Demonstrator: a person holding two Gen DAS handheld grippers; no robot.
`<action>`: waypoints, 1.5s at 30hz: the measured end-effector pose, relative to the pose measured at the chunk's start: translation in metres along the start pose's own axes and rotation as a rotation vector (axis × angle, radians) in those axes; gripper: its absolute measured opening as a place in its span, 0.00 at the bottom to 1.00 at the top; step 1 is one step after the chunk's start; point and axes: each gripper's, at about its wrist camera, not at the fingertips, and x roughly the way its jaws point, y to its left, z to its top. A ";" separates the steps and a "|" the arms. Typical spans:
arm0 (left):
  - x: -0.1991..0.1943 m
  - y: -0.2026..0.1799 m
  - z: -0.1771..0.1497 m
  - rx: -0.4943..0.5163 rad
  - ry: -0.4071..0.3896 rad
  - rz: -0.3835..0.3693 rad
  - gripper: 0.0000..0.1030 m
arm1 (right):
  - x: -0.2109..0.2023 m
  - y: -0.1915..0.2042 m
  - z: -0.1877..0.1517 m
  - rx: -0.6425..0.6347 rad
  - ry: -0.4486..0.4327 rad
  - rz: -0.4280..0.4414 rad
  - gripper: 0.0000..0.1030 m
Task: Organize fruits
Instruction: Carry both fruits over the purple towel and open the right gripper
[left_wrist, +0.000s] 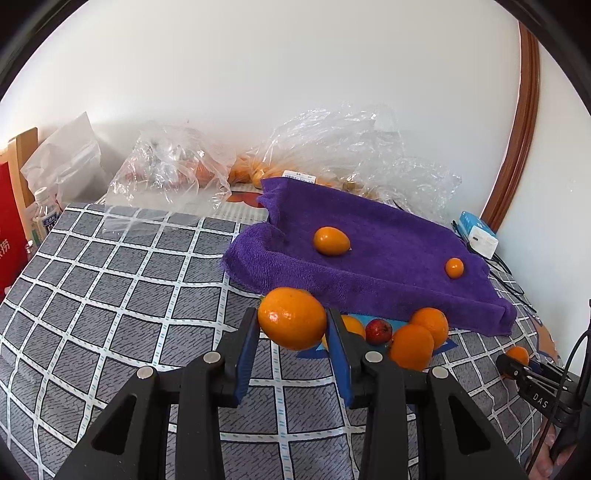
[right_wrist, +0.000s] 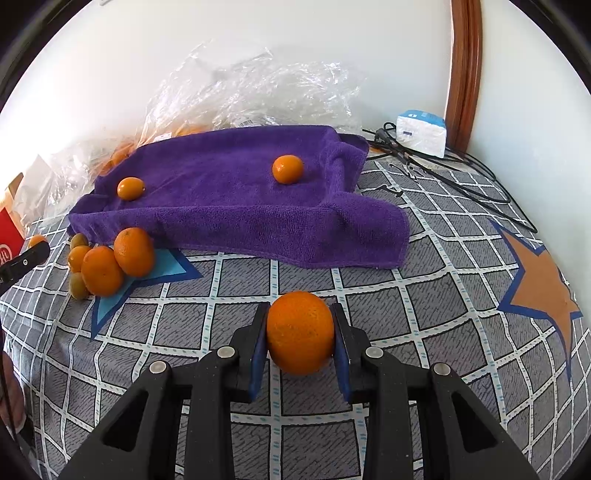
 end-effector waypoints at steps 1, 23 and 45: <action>0.000 0.000 0.000 0.001 -0.003 0.003 0.34 | 0.000 0.000 0.000 0.001 -0.001 0.002 0.30; -0.017 -0.024 0.076 0.027 -0.100 0.047 0.34 | -0.019 0.005 0.074 0.019 -0.143 0.017 0.30; 0.073 -0.015 0.075 -0.027 -0.053 0.050 0.34 | 0.064 0.007 0.104 0.063 -0.074 0.032 0.30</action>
